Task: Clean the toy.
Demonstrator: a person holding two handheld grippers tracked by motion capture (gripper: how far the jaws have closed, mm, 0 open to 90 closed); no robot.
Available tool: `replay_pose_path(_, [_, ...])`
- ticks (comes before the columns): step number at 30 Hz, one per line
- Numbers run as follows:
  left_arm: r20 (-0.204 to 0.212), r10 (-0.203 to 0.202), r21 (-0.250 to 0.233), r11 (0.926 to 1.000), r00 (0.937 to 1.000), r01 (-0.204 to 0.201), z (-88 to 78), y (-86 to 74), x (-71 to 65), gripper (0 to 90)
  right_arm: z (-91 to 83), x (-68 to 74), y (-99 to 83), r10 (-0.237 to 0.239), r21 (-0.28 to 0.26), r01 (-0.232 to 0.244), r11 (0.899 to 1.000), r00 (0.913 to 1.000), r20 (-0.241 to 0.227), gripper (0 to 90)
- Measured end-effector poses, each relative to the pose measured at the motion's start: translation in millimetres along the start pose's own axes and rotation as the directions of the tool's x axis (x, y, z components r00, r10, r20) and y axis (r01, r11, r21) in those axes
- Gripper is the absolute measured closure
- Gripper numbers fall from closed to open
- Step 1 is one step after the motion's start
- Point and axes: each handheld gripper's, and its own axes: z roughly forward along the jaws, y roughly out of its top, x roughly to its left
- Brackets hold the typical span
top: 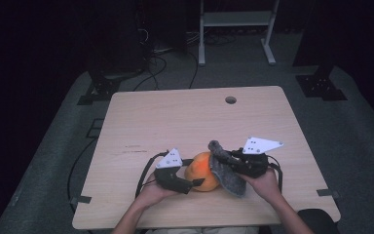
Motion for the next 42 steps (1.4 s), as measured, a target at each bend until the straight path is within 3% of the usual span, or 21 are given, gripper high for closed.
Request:
replay_pose_path(3, [-0.04, 0.053, 0.015, 0.9985, 0.9978, -0.052, 4.2, 1.9, -6.9, 31.4, -0.6, 4.8, 1.3, -0.005, 0.003, 0.005, 1.0, 0.9996, -0.029, 76.9])
replay_pose_path(5, [-0.04, 0.07, 0.015, 0.9975, 0.9968, -0.069, 6.5, 1.0, -11.4, 33.8, 2.5, 17.3, 4.9, -0.021, -0.021, 0.019, 1.0, 0.9948, -0.1, 76.8])
replay_pose_path(8, [-0.02, 0.114, 0.036, 0.9929, 0.9933, -0.113, 6.2, 0.5, -15.6, 34.0, 6.6, 27.9, 10.0, -0.033, -0.023, 0.03, 0.999, 0.9879, -0.151, 76.8])
replay_pose_path(13, [-0.007, 0.085, 0.017, 0.9962, 0.9963, -0.085, 7.2, 1.5, -14.0, 27.3, 1.5, 16.8, 9.4, -0.024, 0.015, 0.025, 1.0, 0.9966, -0.078, 77.0])
replay_pose_path(15, [-0.008, 0.123, 0.027, 0.9921, 0.9924, -0.123, 9.8, 2.0, -16.7, 29.6, 0.4, 16.3, 9.3, 0.001, 0.014, 0.0, 1.0, 0.9961, -0.088, 76.9])
replay_pose_path(17, [-0.011, 0.166, 0.041, 0.9853, 0.986, -0.166, 9.3, 1.1, -18.8, 32.1, 2.6, 24.0, 11.3, -0.012, 0.01, 0.013, 1.0, 0.9928, -0.119, 76.9])
replay_pose_path(20, [-0.022, 0.191, 0.047, 0.9807, 0.9813, -0.19, 6.6, -0.5, -20.5, 34.2, 4.1, 22.9, 11.5, -0.022, 0.018, 0.024, 1.0, 0.9936, -0.111, 77.0])
replay_pose_path(24, [-0.016, 0.241, 0.058, 0.9691, 0.9704, -0.24, 8.2, -0.4, -26.3, 34.5, -3.9, 1.7, 4.0, 0.004, 0.041, -0.003, 0.999, 0.9998, -0.02, 77.1])
replay_pose_path(26, [-0.02, 0.229, 0.051, 0.9724, 0.9732, -0.228, 8.9, -0.4, -26.1, 33.4, -9.0, -7.3, -0.7, 0.041, 0.054, -0.04, 0.998, 0.9992, -0.003, 77.0])
replay_pose_path(28, [-0.042, 0.202, 0.047, 0.9786, 0.9785, -0.2, 11.1, 1.3, -23.6, 24.9, -10.9, -8.6, -2.0, 0.058, 0.048, -0.057, 0.997, 0.9982, -0.014, 77.1])
replay_pose_path(30, [-0.048, 0.177, 0.054, 0.9832, 0.983, -0.175, 12.7, 2.4, -20.3, 18.0, -9.1, -2.8, 0.3, 0.049, 0.033, -0.047, 0.998, 0.9971, -0.058, 77.1])
replay_pose_path(33, [-0.04, 0.197, 0.053, 0.9794, 0.9796, -0.195, 9.5, 0.4, -21.2, 25.0, -4.5, 4.4, 3.4, 0.021, 0.034, -0.018, 0.999, 0.9967, -0.079, 76.9])
replay_pose_path(36, [-0.038, 0.194, 0.05, 0.9801, 0.9802, -0.192, 4.1, -1.7, -19.7, 31.9, -9.0, -7.2, -1.2, 0.069, 0.036, -0.067, 0.997, 0.9954, -0.067, 77.0])
replay_pose_path(39, [-0.025, 0.179, 0.041, 0.9832, 0.9836, -0.178, 1.1, -4.2, -16.0, 32.5, -15.7, -22.8, -10.6, 0.117, 0.056, -0.116, 0.992, 0.993, -0.012, 77.0])
replay_pose_path(41, [-0.022, 0.175, 0.041, 0.9839, 0.9843, -0.174, 1.0, -4.4, -14.9, 32.4, -19.0, -25.4, -13.1, 0.138, 0.042, -0.137, 0.99, 0.9901, -0.026, 76.9])
replay_pose_path(42, [-0.024, 0.168, 0.035, 0.9853, 0.9855, -0.167, 1.7, -4.5, -14.8, 32.0, -19.6, -23.7, -12.0, 0.133, 0.028, -0.131, 0.991, 0.9894, -0.059, 77.0])
